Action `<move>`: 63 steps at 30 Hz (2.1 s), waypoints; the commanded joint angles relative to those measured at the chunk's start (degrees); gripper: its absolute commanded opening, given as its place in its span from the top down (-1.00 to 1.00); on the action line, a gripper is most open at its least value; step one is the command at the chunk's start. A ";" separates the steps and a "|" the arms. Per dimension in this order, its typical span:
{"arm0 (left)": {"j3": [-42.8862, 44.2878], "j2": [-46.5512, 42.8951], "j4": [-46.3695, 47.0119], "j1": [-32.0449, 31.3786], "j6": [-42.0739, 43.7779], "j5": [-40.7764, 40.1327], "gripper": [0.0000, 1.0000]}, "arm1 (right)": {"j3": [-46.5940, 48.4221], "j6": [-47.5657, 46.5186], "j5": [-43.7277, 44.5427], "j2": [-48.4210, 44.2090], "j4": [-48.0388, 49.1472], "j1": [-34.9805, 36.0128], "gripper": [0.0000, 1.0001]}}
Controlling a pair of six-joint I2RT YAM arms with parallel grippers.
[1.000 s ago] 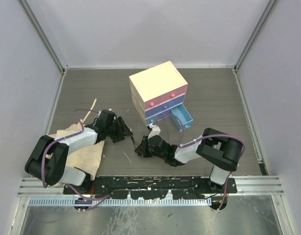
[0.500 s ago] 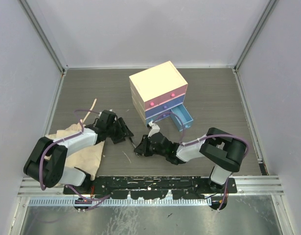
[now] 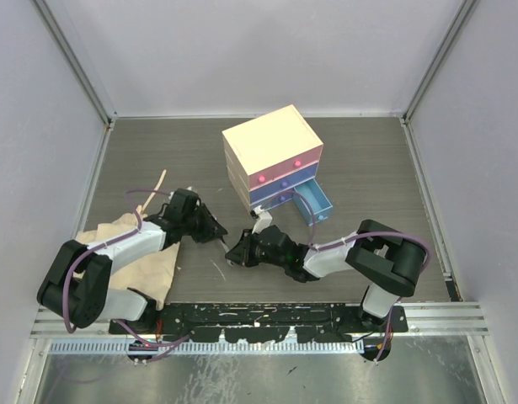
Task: Sort the tools into containers
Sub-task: Pick up the wrench from the center of the board.
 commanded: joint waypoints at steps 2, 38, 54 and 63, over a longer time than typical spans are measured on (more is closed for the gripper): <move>1.86 -2.63 0.91 -0.55 -0.22 0.92 0.93 | 0.13 -2.23 1.39 -4.72 4.66 0.30 0.83; 6.65 -9.61 -5.26 -6.28 -1.79 -4.05 1.00 | 4.27 -6.68 -1.20 -6.03 -3.75 0.28 0.70; 13.24 -14.90 -9.98 -3.58 6.13 -6.45 -0.19 | 0.15 -8.74 2.85 -28.74 -31.40 -8.39 0.99; 26.73 -10.89 -16.88 0.30 17.14 -10.25 -0.36 | 2.76 -15.99 -4.17 -47.58 -56.59 -24.99 0.99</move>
